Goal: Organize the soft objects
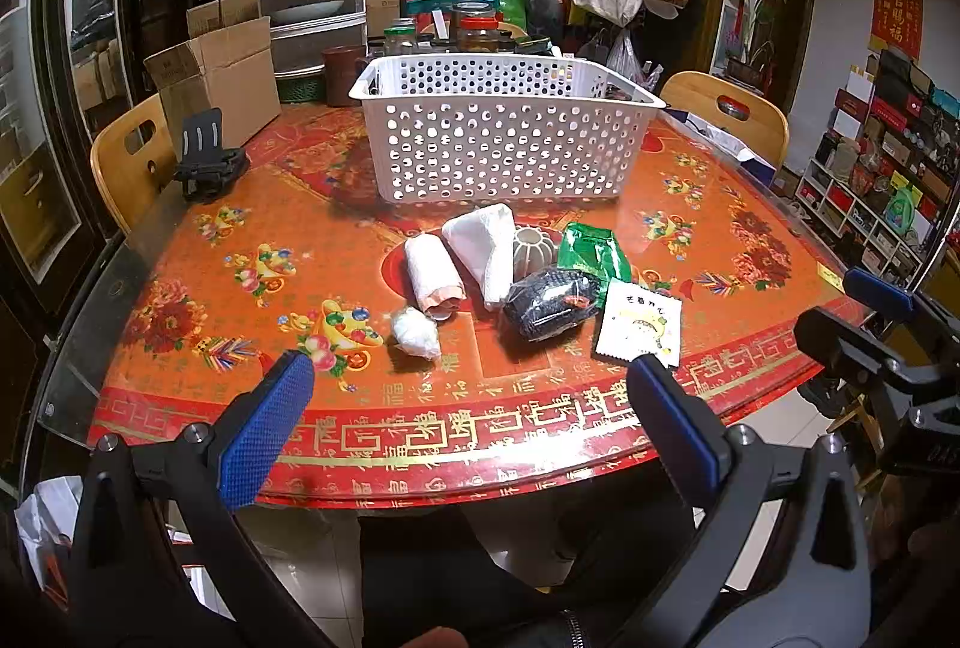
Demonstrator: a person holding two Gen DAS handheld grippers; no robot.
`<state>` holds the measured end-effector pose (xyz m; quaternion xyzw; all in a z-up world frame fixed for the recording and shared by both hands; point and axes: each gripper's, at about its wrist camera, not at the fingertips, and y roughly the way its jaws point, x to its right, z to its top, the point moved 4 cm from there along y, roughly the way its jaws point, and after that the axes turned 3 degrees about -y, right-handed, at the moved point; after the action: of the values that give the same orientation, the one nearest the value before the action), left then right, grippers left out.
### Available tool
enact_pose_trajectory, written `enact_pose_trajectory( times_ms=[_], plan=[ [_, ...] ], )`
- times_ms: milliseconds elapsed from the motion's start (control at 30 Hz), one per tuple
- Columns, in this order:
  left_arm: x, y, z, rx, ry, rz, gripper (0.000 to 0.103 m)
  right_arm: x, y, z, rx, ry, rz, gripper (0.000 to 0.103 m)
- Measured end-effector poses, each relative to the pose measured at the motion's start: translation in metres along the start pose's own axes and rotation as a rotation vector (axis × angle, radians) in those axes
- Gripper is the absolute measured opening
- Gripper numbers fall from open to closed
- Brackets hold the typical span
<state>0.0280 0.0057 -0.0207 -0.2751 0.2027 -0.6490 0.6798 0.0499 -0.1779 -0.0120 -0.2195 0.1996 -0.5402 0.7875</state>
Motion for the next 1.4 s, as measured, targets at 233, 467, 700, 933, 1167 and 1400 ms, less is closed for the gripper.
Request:
enact_pose_trajectory(
  times_ms=[233, 467, 700, 933, 1167, 1400],
  plan=[
    [0.000, 0.000, 0.000, 0.000, -0.001, 0.000, 0.103, 0.000, 0.000, 0.000, -0.002, 0.000, -0.001, 0.103],
    [0.000, 0.000, 0.000, -0.001, -0.002, 0.000, 0.103, 0.000, 0.000, 0.000, -0.002, 0.000, -0.001, 0.103],
    [-0.001, 0.000, 0.000, -0.001, -0.002, 0.000, 0.103, -0.001, 0.000, 0.000, -0.003, 0.000, -0.001, 0.103],
    [0.000, -0.001, -0.001, -0.001, -0.002, -0.001, 0.103, -0.004, 0.001, -0.002, -0.005, -0.005, 0.003, 0.103],
    [0.000, 0.005, -0.005, 0.003, -0.010, 0.015, 0.103, -0.003, 0.007, -0.003, -0.006, 0.016, 0.017, 0.103],
    [-0.023, 0.027, -0.004, 0.017, -0.068, -0.009, 0.103, -0.009, 0.028, -0.012, 0.079, -0.060, 0.003, 0.103]
  ],
)
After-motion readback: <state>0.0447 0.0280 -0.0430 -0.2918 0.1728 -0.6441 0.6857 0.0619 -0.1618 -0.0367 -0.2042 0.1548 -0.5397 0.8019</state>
